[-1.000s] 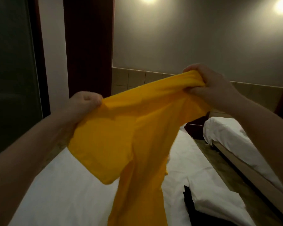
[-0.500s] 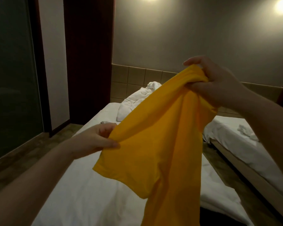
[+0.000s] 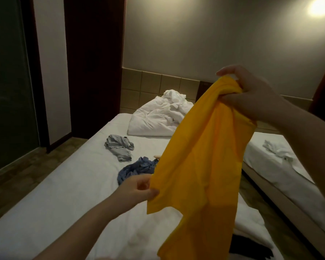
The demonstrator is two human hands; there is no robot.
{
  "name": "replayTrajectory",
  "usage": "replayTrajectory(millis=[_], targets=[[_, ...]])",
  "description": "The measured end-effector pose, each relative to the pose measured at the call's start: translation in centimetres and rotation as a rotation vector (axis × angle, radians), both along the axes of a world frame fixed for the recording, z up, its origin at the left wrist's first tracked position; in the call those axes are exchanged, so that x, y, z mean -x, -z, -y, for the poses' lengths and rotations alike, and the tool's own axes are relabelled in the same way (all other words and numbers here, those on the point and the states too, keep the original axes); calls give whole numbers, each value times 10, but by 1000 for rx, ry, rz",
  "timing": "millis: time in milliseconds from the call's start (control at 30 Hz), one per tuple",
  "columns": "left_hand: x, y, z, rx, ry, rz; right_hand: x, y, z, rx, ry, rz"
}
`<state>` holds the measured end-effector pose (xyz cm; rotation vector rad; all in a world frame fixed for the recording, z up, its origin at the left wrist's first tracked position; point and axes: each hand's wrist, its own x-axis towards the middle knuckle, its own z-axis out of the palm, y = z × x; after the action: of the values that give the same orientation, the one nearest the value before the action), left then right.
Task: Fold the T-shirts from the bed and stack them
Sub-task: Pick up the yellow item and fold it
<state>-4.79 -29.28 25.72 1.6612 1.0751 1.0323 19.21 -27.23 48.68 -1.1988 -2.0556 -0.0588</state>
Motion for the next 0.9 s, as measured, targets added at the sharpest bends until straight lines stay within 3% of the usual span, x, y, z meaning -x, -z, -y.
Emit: replayTrajectory(millis=[167,200,267,333,433,533,700,900], targets=[[22,-11,-12,-42,-272,20,-7,0,2,59,37,50],[26,-18,-14,-39,-359,-53,-8,1,3,82,35,60],[21,-37,-13,-86,-528,-370,-9,3,4,139,1,60],[3,-55,-11,-145,-474,-468,-5,6,5,178,-44,74],[-28,-74,-11,-27,-150,-188,5,9,5,185,-66,143],[-39,-79,-21,9,7,-66,8,12,5,225,-71,212],[-30,-78,-29,-2,-63,44,-14,11,1,306,-32,281],[-21,-88,-35,-168,-258,78,-26,20,-10,352,-2,268]])
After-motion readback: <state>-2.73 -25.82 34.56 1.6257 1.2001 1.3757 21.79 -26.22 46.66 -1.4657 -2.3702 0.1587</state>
